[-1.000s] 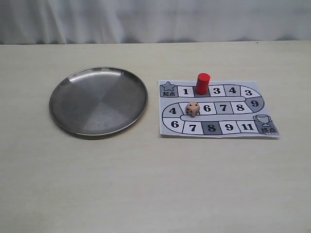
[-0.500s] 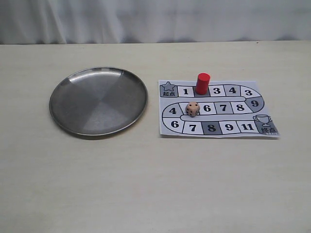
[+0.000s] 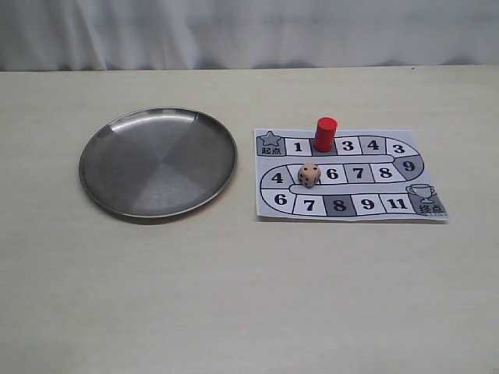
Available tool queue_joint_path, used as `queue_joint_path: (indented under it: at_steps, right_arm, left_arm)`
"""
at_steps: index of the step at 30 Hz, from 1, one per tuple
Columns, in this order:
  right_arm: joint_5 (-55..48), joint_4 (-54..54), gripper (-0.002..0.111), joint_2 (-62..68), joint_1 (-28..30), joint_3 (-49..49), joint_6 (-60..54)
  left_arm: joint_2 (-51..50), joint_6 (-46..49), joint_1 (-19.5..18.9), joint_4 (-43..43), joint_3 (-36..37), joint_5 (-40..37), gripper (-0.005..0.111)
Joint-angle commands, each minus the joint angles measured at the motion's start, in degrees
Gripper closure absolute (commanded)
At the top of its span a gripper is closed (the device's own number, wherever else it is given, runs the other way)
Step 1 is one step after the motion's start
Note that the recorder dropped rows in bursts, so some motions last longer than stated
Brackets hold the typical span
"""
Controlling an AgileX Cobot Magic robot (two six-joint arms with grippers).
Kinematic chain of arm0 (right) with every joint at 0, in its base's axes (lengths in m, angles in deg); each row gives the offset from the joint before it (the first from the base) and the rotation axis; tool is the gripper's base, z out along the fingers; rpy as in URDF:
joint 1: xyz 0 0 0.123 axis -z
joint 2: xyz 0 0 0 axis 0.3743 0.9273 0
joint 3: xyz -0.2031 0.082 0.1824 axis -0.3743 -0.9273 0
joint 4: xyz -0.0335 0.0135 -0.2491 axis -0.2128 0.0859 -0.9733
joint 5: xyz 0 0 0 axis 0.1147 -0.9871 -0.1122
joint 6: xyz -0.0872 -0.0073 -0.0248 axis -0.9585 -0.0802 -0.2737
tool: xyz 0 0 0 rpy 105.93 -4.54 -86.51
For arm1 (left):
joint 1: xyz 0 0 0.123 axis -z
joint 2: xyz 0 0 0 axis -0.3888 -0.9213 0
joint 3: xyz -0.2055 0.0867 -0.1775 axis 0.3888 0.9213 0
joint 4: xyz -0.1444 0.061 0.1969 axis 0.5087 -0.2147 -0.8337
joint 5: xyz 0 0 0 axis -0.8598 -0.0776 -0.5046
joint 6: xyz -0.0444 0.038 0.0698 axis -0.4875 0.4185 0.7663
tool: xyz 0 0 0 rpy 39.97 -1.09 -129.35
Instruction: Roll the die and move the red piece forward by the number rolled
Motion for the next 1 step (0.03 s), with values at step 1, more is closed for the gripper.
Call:
queue_joint_path:
  at_steps: [1]
  right_arm:
    - [0.0, 0.1, 0.104, -0.3, 0.0, -0.3, 0.1]
  left_arm:
    - [0.1, -0.1, 0.1, 0.2, 0.1, 0.5, 0.107]
